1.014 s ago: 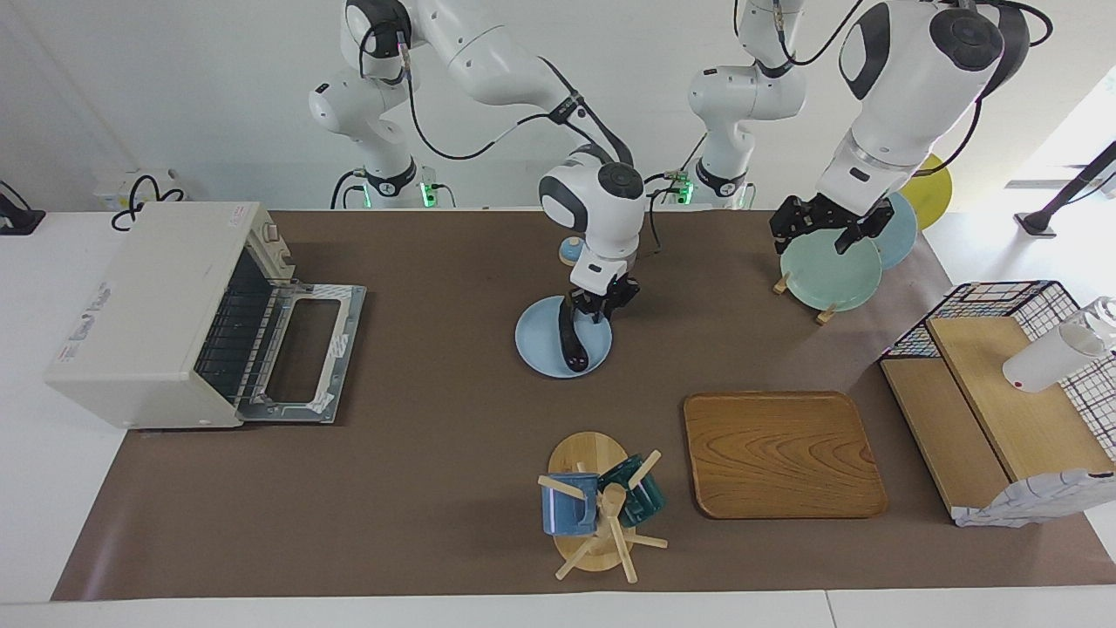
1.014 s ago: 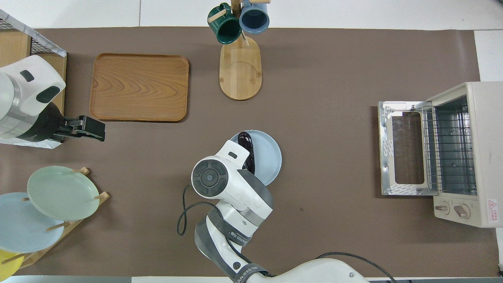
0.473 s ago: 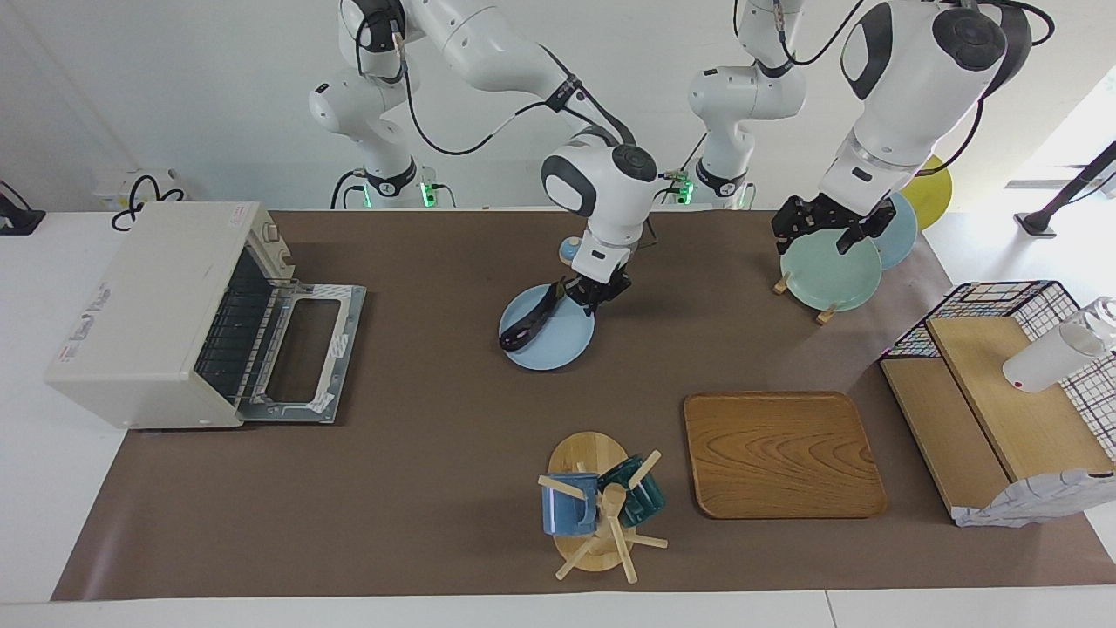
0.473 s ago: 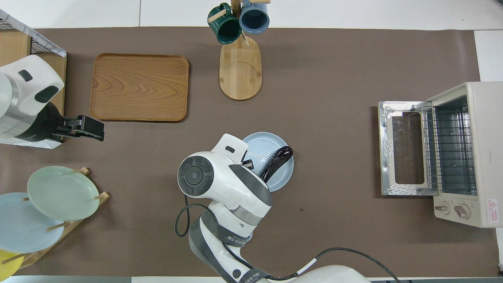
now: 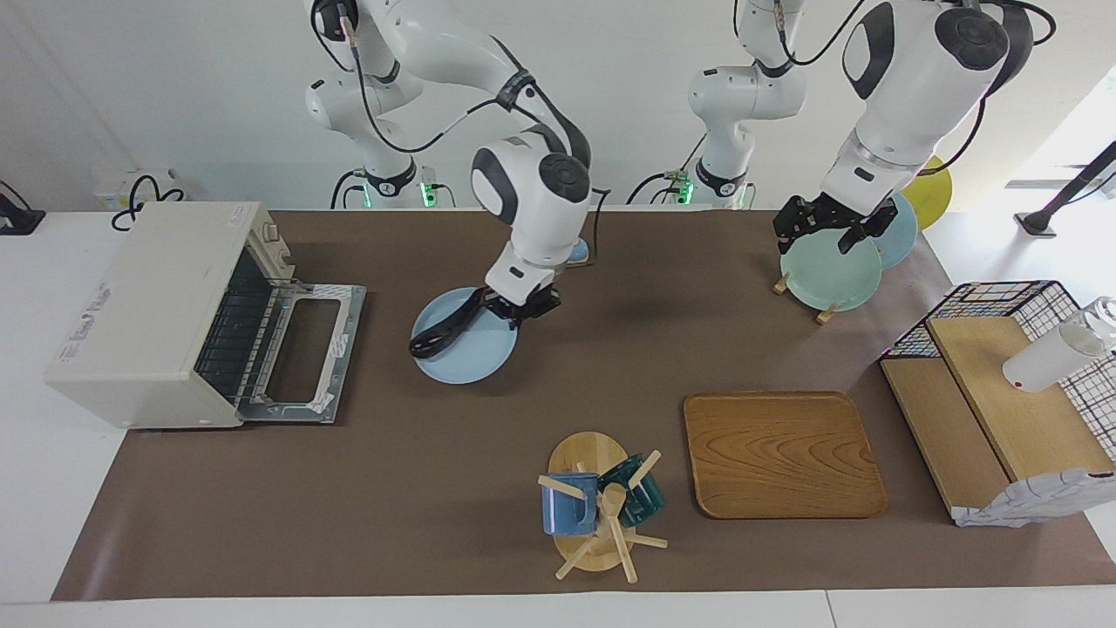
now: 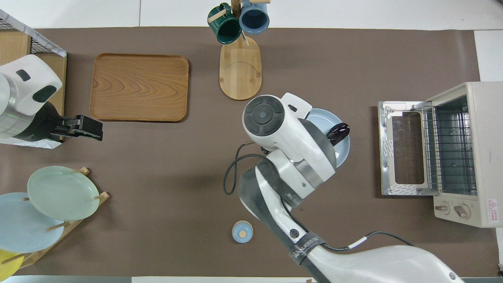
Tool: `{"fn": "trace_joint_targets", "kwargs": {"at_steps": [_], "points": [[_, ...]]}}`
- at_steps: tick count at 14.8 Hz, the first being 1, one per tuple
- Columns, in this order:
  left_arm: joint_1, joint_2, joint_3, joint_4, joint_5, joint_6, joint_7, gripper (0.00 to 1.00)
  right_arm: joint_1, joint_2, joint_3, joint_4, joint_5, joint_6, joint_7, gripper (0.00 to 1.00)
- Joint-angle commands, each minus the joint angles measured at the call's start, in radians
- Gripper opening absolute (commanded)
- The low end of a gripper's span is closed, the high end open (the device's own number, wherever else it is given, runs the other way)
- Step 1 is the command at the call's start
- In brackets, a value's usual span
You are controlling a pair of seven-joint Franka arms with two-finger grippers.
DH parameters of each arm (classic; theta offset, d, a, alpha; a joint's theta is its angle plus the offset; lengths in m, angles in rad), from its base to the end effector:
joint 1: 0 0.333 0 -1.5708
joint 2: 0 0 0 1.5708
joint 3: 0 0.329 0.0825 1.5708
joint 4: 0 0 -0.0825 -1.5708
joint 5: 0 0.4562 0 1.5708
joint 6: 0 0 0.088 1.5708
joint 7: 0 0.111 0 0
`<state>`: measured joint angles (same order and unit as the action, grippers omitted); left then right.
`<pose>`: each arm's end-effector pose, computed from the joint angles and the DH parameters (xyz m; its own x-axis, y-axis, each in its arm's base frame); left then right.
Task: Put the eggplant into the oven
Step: 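Carry the plate with the eggplant into the open oven with the right gripper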
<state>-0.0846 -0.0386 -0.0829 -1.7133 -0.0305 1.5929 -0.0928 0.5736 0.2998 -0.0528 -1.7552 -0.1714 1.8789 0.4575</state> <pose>0.6015 -0.1058 0.5818 0.9938 -0.0731 -0.0840 -0.0717 -0.9972 0.0194 0.6007 0.3314 0.3604 0.9889 0.1199 -0.0876 0.1371 -0.9638 0.2285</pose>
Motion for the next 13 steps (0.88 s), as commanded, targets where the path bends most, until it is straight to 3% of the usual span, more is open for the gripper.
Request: {"fn": "trace_joint_targets", "kwargs": {"at_steps": [1, 4, 9, 13], "points": [[0.014, -0.011, -0.006, 0.003, 0.011, -0.014, 0.008, 1.00, -0.092, -0.161, 0.013, -0.196, -0.029, 0.029, -0.042, 0.00], [0.014, -0.012, -0.008, 0.003, 0.011, -0.013, 0.008, 1.00, -0.213, -0.244, 0.013, -0.248, -0.037, 0.011, -0.190, 0.00], [0.014, -0.012, -0.006, 0.003, 0.011, -0.014, 0.007, 1.00, -0.496, -0.326, 0.014, -0.315, -0.036, 0.032, -0.547, 0.00], [0.014, -0.011, -0.008, 0.003, 0.011, -0.014, 0.008, 1.00, -0.592, -0.350, 0.014, -0.377, -0.034, 0.112, -0.664, 0.00]]}}
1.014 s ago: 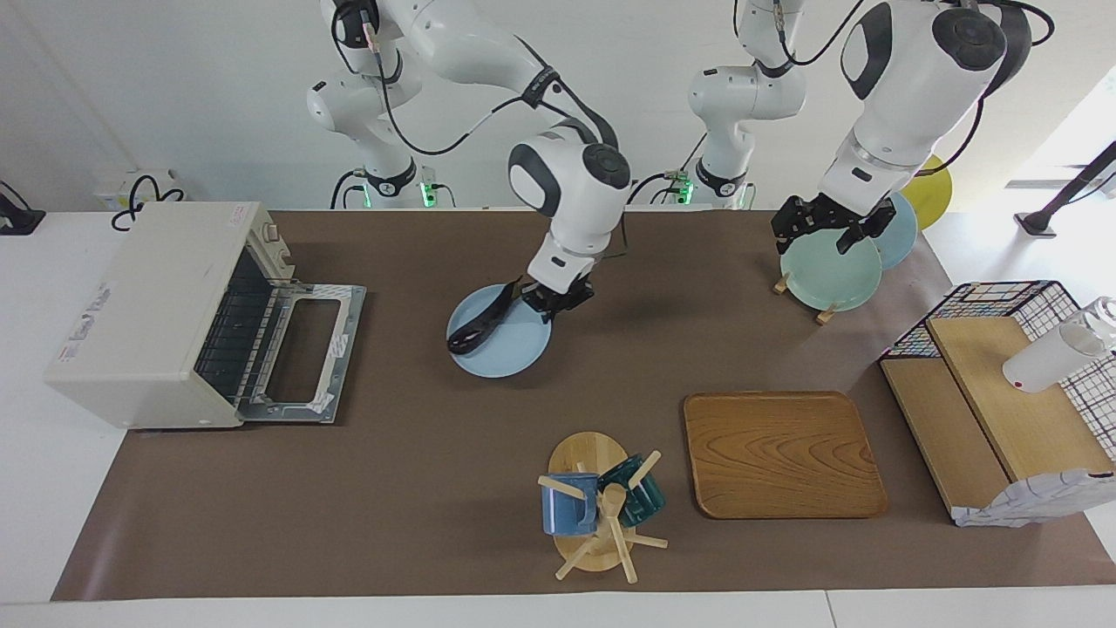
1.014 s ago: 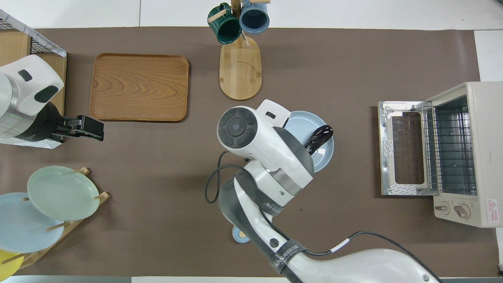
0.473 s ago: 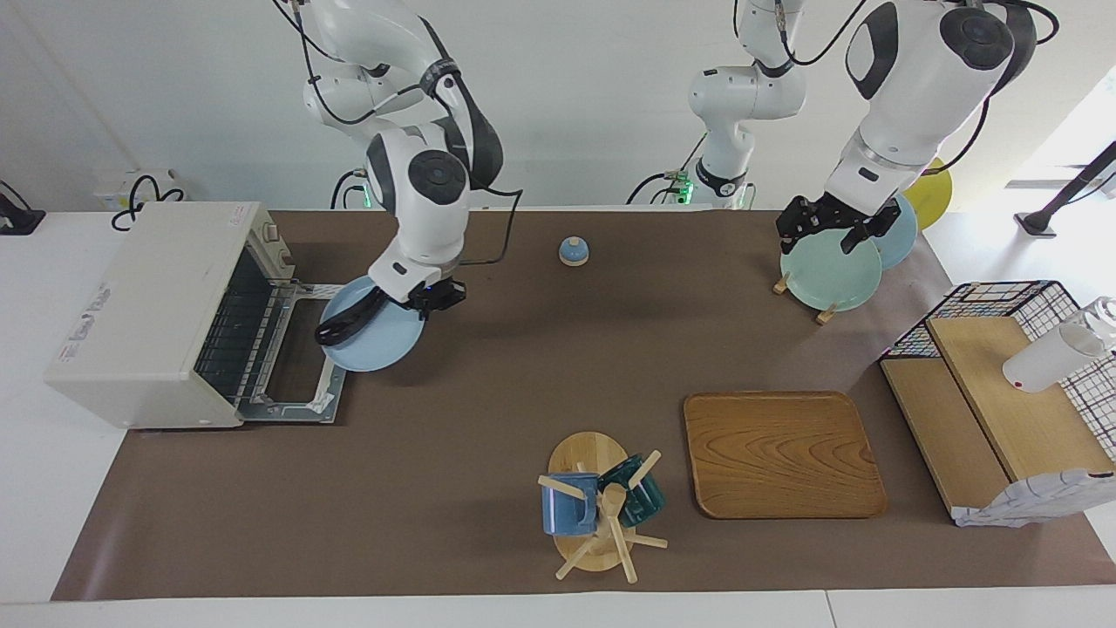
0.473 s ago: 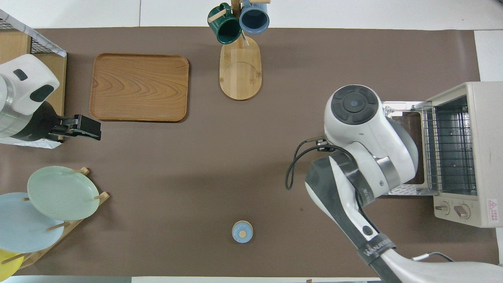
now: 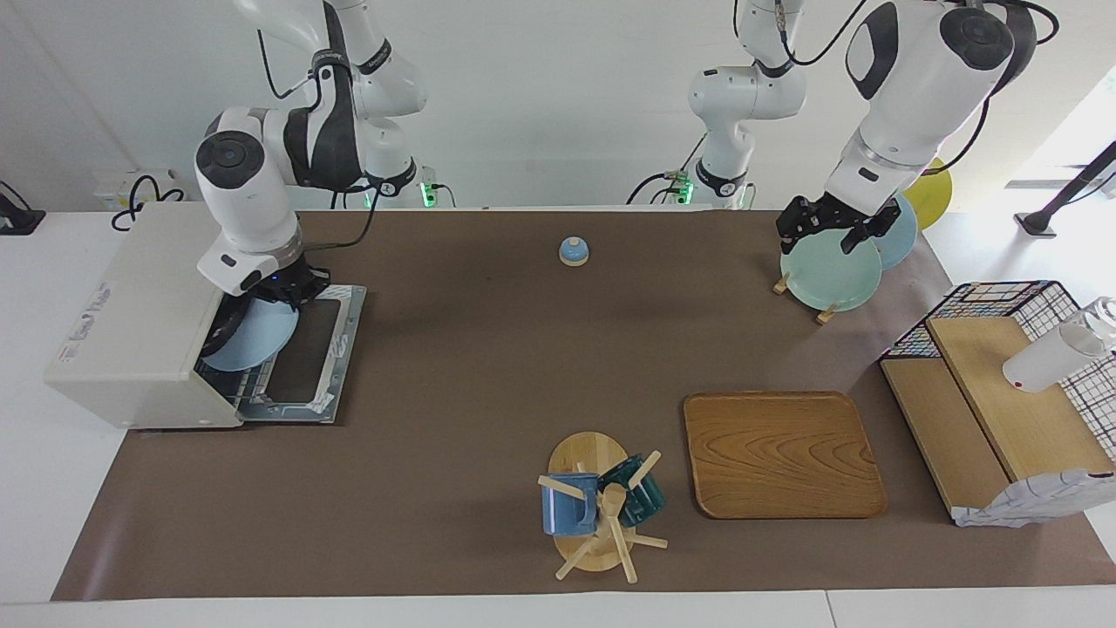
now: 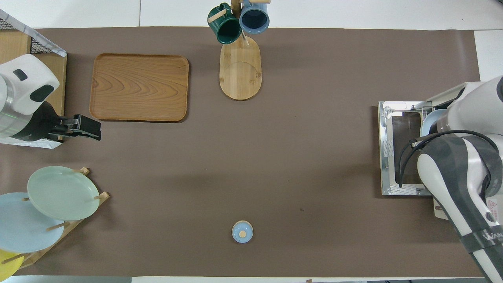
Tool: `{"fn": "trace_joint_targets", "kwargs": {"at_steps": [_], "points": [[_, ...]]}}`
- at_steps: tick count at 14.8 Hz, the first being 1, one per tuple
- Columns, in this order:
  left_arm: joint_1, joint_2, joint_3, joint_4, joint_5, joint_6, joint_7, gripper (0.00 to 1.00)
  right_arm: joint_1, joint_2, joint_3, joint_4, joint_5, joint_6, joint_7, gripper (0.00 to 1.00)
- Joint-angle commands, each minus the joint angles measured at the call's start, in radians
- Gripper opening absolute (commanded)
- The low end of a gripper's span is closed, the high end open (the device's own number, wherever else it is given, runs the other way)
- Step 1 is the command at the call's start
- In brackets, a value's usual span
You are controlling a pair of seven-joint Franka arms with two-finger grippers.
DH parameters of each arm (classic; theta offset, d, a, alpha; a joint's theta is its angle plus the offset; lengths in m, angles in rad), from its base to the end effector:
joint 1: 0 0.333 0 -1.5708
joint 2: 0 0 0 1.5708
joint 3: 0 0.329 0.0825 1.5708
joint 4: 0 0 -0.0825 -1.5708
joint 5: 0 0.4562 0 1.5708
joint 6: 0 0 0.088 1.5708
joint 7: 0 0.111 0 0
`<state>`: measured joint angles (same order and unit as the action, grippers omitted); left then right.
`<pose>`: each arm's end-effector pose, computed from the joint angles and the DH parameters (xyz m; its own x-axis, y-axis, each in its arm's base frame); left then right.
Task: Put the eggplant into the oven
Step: 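Push the plate deeper into the oven and open the right gripper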
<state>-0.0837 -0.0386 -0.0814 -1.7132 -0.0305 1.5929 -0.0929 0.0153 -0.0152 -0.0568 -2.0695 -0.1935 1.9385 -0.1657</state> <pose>0.6017 -0.1044 0.5819 0.9940 -0.0706 -0.0839 -0.0692 -0.9974 0.0195 0.5939 -0.0386 0.4049 0.9706 0.1901 -0.1477 0.2116 -0.9662 0.1470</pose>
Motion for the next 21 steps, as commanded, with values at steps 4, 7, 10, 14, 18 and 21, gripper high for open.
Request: {"fn": "trace_joint_targets", "kwargs": {"at_steps": [4, 7, 10, 14, 18, 21], "points": [[0.013, -0.012, -0.008, 0.003, 0.011, -0.014, 0.008, 1.00, -0.064, -0.069, 0.018, -0.176, -0.006, 0.174, -0.049, 0.00], [0.013, -0.012, -0.009, 0.003, 0.011, -0.014, 0.008, 1.00, -0.074, -0.069, 0.018, -0.207, 0.002, 0.204, -0.054, 0.00], [0.013, -0.012, -0.008, 0.003, 0.011, -0.014, 0.008, 1.00, -0.090, -0.069, 0.018, -0.231, 0.002, 0.247, -0.055, 0.00], [0.013, -0.010, -0.009, 0.003, 0.011, -0.014, 0.007, 1.00, -0.092, -0.069, 0.017, -0.245, 0.002, 0.281, -0.058, 0.00], [0.013, -0.012, -0.008, 0.003, 0.011, -0.014, 0.008, 1.00, -0.089, -0.069, 0.018, -0.245, 0.002, 0.278, -0.058, 0.08], [0.013, -0.012, -0.009, 0.003, 0.011, -0.014, 0.007, 1.00, -0.086, -0.069, 0.018, -0.244, 0.002, 0.272, -0.083, 0.20]]}}
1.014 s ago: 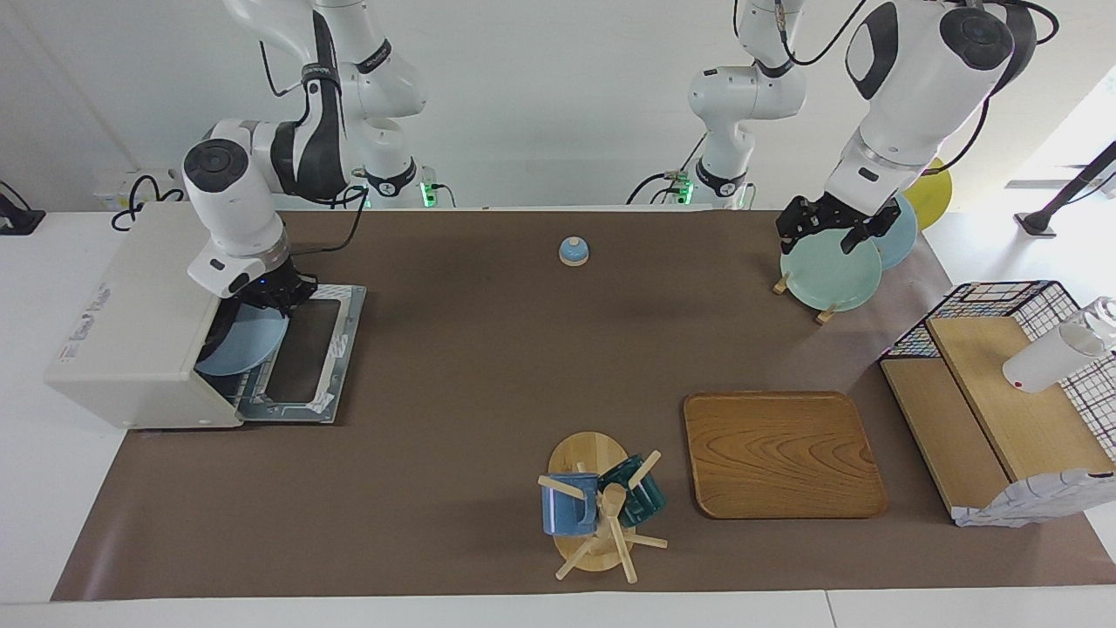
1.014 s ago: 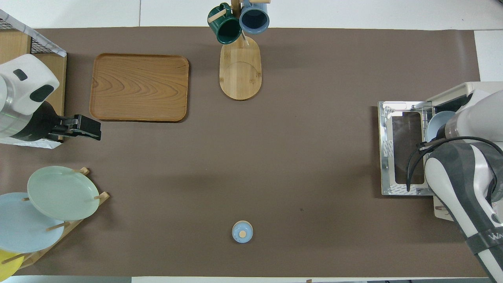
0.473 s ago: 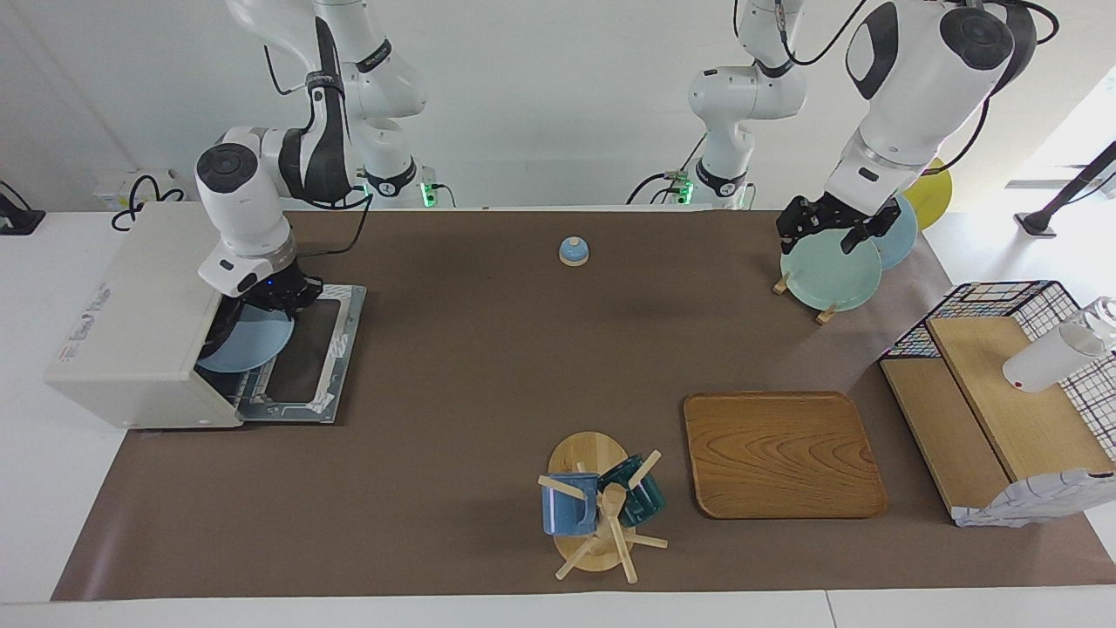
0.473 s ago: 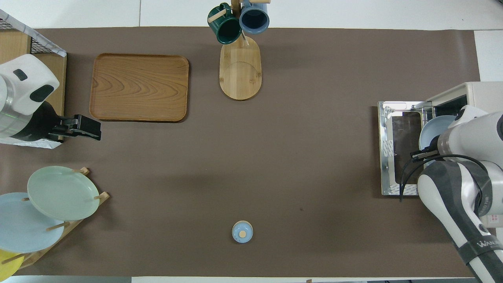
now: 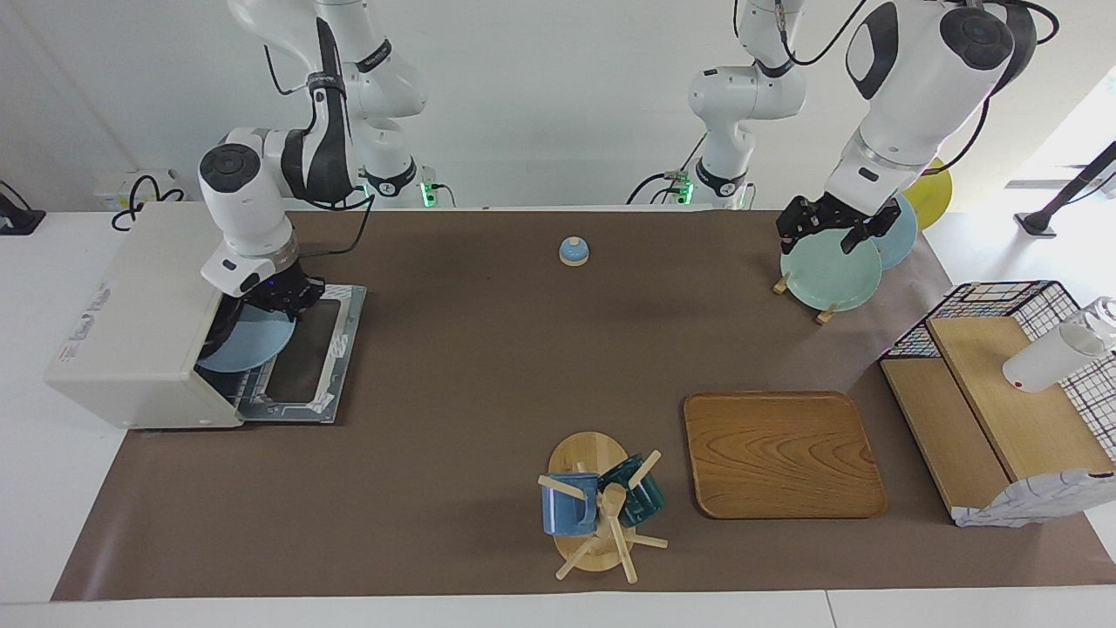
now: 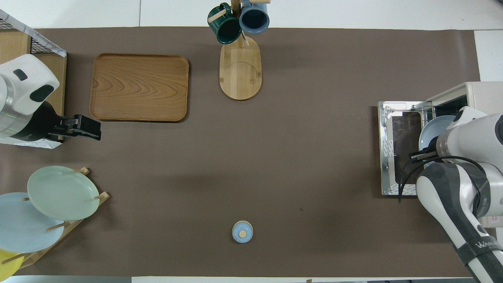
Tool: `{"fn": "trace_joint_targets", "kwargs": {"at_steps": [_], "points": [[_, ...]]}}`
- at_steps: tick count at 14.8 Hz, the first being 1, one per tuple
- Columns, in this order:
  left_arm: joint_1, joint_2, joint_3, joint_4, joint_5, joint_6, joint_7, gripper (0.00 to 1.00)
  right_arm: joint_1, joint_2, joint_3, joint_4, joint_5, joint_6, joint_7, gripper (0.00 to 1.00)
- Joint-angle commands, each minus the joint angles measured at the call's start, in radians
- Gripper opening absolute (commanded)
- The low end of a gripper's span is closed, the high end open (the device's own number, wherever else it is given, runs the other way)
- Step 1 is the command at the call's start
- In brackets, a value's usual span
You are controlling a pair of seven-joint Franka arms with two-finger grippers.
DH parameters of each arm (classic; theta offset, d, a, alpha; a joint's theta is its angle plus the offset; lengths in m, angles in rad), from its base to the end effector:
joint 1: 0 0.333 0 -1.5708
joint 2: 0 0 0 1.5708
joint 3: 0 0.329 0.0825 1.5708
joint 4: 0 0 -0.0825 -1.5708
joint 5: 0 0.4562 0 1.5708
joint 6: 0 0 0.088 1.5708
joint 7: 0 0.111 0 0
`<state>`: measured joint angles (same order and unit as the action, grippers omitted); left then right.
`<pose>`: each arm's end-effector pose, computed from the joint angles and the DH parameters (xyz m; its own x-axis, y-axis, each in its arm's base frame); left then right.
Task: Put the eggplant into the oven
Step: 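Push the plate deeper into the oven and open the right gripper, then withdraw the right gripper from the oven toward the open door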
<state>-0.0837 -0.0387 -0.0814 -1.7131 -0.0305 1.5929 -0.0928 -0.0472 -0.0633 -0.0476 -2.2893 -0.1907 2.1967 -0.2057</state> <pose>0.6017 -0.1044 0.5820 0.9940 -0.0707 -0.0837 -0.0693 -0.9974 0.0195 0.5555 -0.0601 0.3410 0.9736 0.2184 -0.0668 0.2257 -0.9646 0.1366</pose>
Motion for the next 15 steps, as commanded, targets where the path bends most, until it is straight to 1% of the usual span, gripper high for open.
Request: {"fn": "trace_joint_targets", "kwargs": {"at_steps": [1, 5, 7, 8, 9, 10, 12, 13, 14, 15], "points": [[0.013, -0.012, -0.008, 0.003, 0.011, -0.014, 0.007, 1.00, -0.020, -0.021, 0.009, -0.022, -0.001, 0.011, -0.049, 0.21], [0.013, -0.012, -0.008, 0.003, 0.011, -0.014, 0.007, 1.00, -0.004, -0.017, 0.012, -0.006, -0.001, -0.009, -0.050, 0.22], [0.013, -0.010, -0.008, 0.003, 0.011, -0.014, 0.007, 1.00, 0.041, 0.000, 0.014, 0.068, 0.007, -0.088, -0.047, 0.22], [0.013, -0.012, -0.008, 0.003, 0.011, -0.014, 0.007, 1.00, 0.081, 0.009, 0.015, 0.115, 0.025, -0.136, -0.041, 0.22], [0.013, -0.012, -0.008, 0.003, 0.011, -0.014, 0.007, 1.00, 0.122, 0.026, 0.015, 0.151, 0.045, -0.158, -0.034, 0.22], [0.013, -0.012, -0.009, 0.003, 0.011, -0.014, 0.008, 1.00, 0.144, 0.031, 0.015, 0.155, 0.051, -0.141, -0.014, 0.21], [0.013, -0.012, -0.009, 0.003, 0.011, -0.014, 0.008, 1.00, 0.191, 0.037, 0.015, 0.128, 0.053, -0.059, 0.058, 0.15], [0.013, -0.012, -0.009, 0.003, 0.011, -0.014, 0.007, 1.00, 0.213, 0.048, 0.015, 0.114, 0.053, -0.020, 0.084, 0.06], [0.013, -0.012, -0.009, 0.003, 0.011, -0.014, 0.008, 1.00, 0.220, 0.069, 0.015, 0.107, 0.053, 0.010, 0.101, 0.00], [0.013, -0.012, -0.008, 0.003, 0.011, -0.014, 0.007, 1.00, 0.221, 0.088, 0.015, 0.091, 0.053, 0.053, 0.107, 0.00]]}}
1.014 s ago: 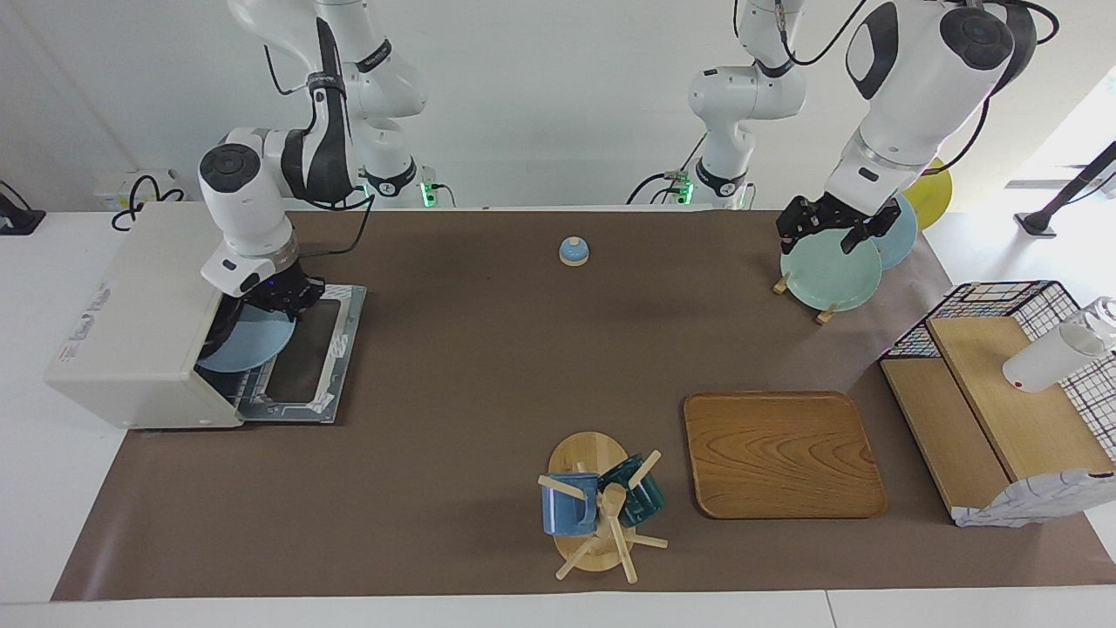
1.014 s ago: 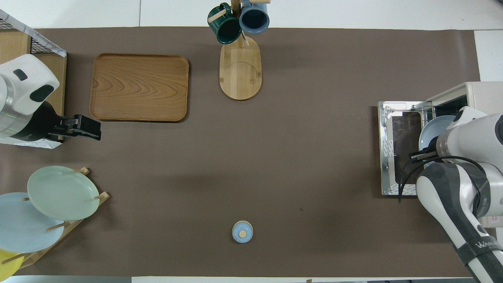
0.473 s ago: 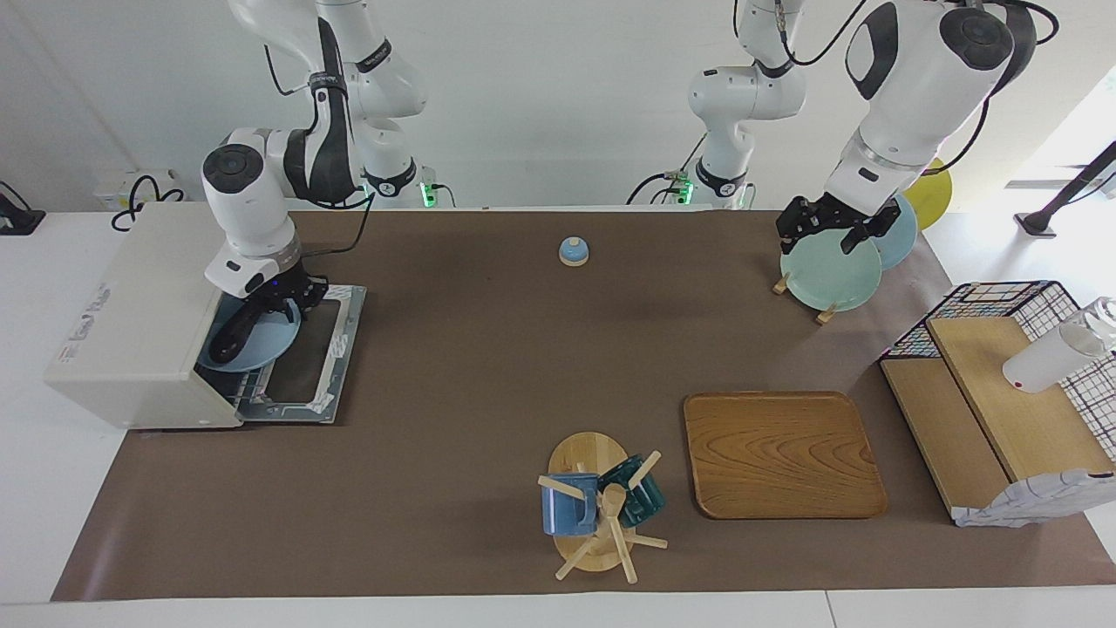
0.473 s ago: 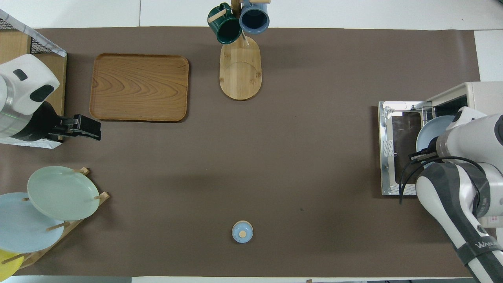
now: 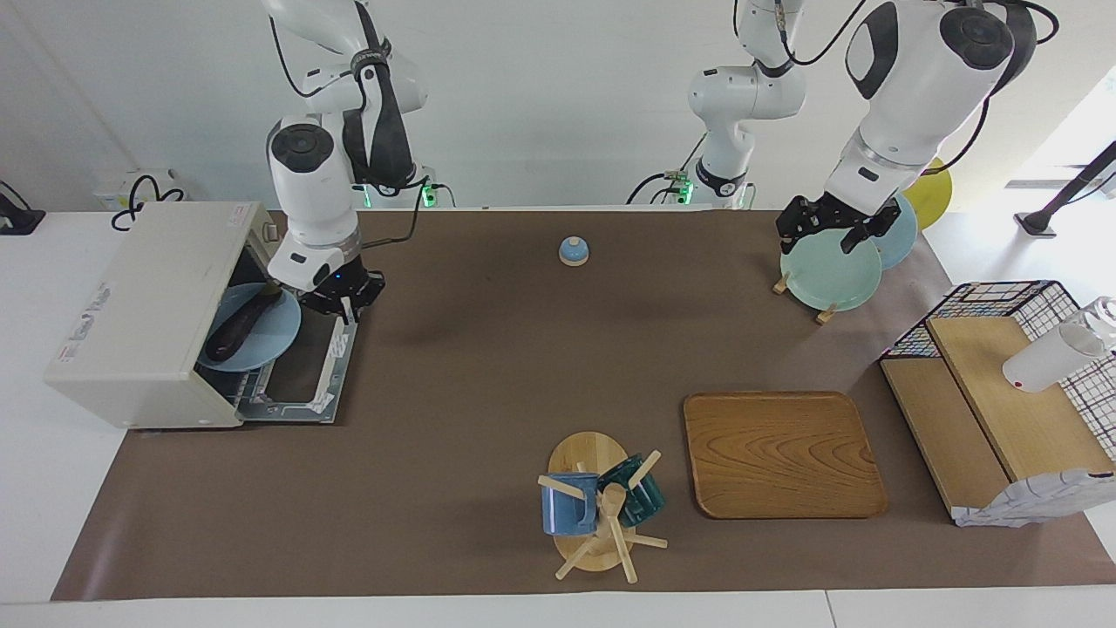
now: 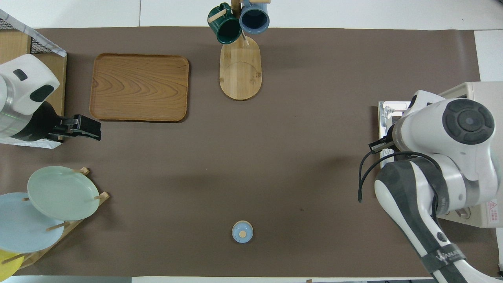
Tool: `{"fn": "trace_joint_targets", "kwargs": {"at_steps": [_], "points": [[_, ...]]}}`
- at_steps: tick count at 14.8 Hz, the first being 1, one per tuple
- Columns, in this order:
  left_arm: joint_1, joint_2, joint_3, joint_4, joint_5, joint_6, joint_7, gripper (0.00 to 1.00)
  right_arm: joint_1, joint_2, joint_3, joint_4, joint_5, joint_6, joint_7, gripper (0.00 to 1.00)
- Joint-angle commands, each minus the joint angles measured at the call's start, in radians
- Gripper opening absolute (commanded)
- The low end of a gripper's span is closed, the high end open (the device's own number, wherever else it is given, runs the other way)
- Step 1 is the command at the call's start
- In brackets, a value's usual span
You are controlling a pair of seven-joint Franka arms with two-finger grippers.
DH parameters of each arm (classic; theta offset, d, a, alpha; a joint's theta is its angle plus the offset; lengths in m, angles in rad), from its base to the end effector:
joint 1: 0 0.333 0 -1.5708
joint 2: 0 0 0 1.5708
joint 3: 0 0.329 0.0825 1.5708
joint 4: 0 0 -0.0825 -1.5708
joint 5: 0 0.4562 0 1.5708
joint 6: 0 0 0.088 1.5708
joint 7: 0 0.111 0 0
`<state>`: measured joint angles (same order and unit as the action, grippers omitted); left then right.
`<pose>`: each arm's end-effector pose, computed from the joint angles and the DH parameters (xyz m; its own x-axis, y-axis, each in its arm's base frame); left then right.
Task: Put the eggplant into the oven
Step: 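Withdraw the right gripper from the oven toward the open door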
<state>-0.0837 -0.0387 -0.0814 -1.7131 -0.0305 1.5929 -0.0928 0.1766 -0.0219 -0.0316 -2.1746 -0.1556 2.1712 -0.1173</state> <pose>0.6017 -0.1044 0.5820 0.9940 -0.0707 -0.0837 -0.0693 -0.9974 0.0195 0.5868 0.0791 0.3730 0.9397 0.3420 -0.0023 0.3394 -0.9317 0.1294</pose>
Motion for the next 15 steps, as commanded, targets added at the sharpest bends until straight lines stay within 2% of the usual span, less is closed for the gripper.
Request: {"fn": "trace_joint_targets", "kwargs": {"at_steps": [1, 3, 6, 15], "points": [[0.013, -0.010, -0.008, 0.003, 0.011, -0.014, 0.007, 1.00, -0.005, 0.054, -0.001, -0.045, 0.017, 0.123, 0.019, 0.00], [0.013, -0.010, -0.008, 0.003, 0.011, -0.014, 0.008, 1.00, -0.009, 0.048, -0.001, -0.088, 0.017, 0.157, 0.022, 0.00], [0.013, -0.012, -0.008, 0.003, 0.011, -0.013, 0.008, 1.00, -0.028, 0.089, -0.002, -0.096, 0.017, 0.177, 0.028, 0.00], [0.013, -0.012, -0.009, 0.003, 0.011, -0.014, 0.008, 1.00, -0.072, 0.095, -0.004, -0.140, 0.017, 0.187, 0.034, 0.00]]}}
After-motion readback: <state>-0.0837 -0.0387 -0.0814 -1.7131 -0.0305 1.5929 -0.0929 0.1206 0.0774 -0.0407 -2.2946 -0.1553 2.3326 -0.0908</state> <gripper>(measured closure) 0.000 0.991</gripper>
